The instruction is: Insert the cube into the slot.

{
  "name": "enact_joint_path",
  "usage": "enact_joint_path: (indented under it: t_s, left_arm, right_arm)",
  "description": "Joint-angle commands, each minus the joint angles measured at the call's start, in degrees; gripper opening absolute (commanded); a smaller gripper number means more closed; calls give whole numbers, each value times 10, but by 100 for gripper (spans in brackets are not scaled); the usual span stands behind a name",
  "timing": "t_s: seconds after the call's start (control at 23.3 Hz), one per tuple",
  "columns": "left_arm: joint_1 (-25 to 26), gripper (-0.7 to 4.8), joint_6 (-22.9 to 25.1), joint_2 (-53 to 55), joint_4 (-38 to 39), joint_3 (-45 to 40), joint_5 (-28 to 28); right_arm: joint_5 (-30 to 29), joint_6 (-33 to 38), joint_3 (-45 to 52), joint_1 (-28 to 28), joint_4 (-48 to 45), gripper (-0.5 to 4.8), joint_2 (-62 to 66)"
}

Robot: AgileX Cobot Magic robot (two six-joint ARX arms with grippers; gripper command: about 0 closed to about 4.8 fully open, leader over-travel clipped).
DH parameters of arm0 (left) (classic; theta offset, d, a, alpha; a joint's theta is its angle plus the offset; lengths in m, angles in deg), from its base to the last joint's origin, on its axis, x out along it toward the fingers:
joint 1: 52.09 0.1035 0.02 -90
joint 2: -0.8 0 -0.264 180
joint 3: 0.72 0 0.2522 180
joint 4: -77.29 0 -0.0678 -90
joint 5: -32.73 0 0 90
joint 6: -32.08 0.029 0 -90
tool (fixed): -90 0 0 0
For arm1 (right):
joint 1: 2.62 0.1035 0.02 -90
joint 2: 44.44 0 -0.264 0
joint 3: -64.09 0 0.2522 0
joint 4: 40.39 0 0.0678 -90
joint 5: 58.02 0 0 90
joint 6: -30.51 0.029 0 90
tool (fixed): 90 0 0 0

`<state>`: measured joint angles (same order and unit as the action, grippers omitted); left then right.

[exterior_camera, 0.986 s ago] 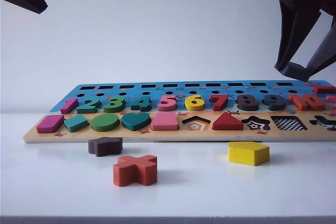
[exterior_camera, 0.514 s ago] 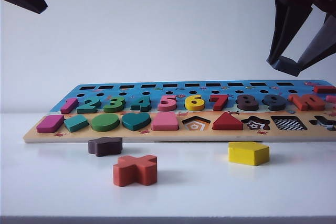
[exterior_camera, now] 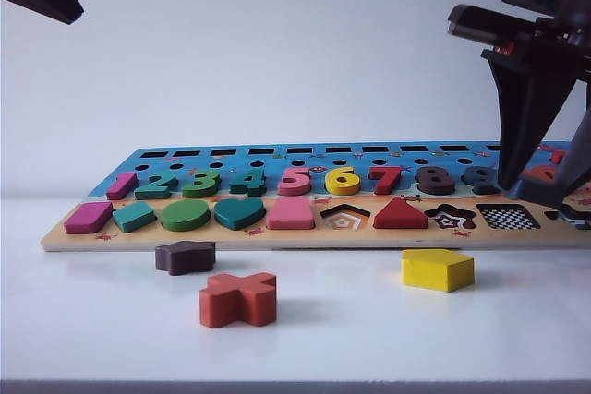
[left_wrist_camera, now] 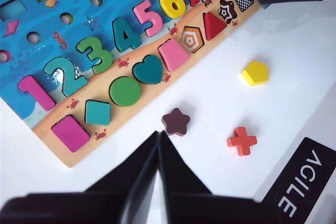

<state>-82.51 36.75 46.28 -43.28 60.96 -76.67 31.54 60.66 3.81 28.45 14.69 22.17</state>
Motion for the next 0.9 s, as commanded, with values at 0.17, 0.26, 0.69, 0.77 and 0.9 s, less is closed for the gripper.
enact_joint_path:
  t_s: [0.17,0.26,0.69,0.77,0.9]
  left_arm:
    - [0,10,3,0,-8,2,-1]
    - [0,10,3,0,-8,2,-1]
    - [0,10,3,0,-8,2,-1]
    - [0,10,3,0,-8,2,-1]
    - [0,10,3,0,-8,2,-1]
  right_arm:
    - [3,-14,-3,1,-15,29,22]
    - [6,-13,-3,1,-25,29,24]
    - [20,-15,-4,1,-44,26,28]
    - [20,-15,-4,1,-45,26,33]
    - [20,-16,-4,1,-47,26,43]
